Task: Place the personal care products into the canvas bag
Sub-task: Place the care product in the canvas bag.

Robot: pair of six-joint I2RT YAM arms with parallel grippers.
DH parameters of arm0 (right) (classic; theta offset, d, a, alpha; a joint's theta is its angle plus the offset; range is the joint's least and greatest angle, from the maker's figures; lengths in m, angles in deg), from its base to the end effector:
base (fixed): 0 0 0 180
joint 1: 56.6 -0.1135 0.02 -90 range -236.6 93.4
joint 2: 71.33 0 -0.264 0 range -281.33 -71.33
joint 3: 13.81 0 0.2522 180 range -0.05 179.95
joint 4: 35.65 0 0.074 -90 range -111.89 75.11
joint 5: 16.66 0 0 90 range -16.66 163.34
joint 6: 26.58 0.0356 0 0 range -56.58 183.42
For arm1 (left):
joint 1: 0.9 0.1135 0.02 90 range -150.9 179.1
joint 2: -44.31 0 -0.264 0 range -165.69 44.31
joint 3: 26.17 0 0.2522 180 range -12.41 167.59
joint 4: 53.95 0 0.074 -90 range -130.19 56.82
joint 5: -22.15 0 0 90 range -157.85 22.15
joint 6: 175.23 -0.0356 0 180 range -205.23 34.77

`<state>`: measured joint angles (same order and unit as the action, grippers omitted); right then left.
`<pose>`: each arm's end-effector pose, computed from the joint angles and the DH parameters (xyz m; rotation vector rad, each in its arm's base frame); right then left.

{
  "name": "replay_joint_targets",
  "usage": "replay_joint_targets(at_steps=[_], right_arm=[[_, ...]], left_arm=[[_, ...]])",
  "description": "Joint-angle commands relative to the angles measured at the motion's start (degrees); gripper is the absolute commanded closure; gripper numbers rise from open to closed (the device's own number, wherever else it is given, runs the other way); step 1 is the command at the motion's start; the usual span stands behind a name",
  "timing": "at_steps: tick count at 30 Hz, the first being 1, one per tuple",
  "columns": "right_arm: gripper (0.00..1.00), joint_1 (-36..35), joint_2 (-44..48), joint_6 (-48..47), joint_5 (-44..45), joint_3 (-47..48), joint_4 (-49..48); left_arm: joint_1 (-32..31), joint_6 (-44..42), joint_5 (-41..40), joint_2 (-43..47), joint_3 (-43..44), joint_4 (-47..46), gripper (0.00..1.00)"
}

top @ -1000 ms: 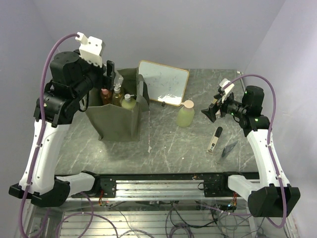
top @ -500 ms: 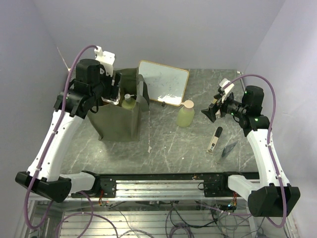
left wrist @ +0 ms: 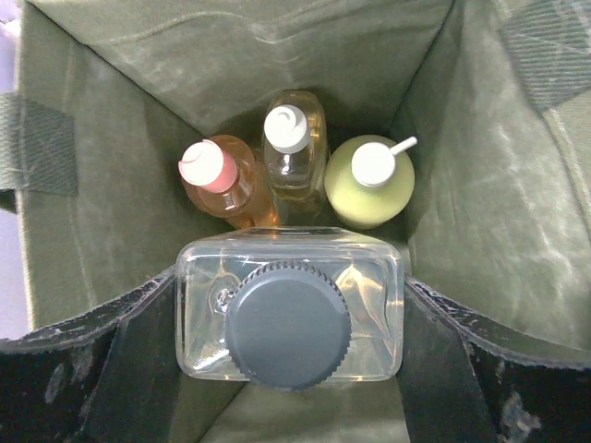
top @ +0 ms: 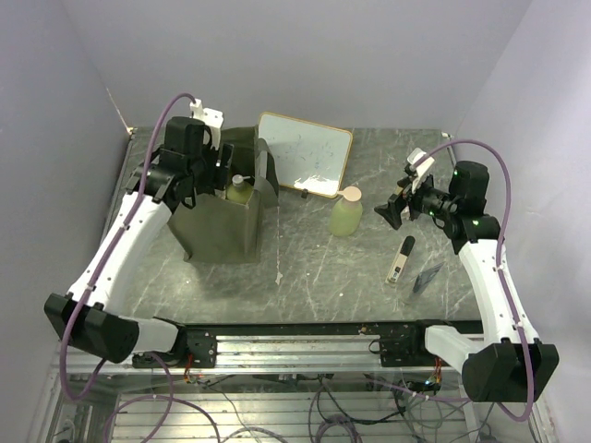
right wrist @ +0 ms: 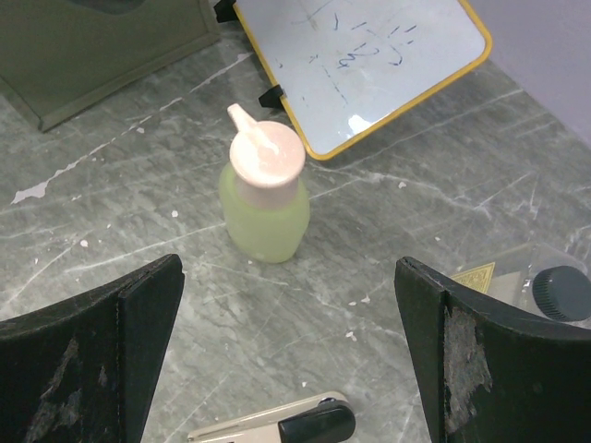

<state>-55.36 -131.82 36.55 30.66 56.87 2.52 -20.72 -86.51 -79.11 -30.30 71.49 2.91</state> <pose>0.2271 0.0192 0.3409 -0.8550 1.7506 0.4419 0.2587 -0.0859 0.4062 0.2818 2.1296 0.0242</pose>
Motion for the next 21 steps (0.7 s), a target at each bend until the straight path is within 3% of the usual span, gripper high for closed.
replay_joint_targets(at_steps=[1, 21], right_arm=[[0.03, 0.08, -0.01, -0.21, -0.24, -0.86, -0.64], [0.03, -0.45, -0.16, -0.47, -0.22, -0.66, -0.07]], left_arm=[[1.91, 1.95, 0.29, -1.13, 0.51, -9.80, 0.93], [9.97, 6.40, 6.86, -8.55, -3.56, -16.53, 0.93]])
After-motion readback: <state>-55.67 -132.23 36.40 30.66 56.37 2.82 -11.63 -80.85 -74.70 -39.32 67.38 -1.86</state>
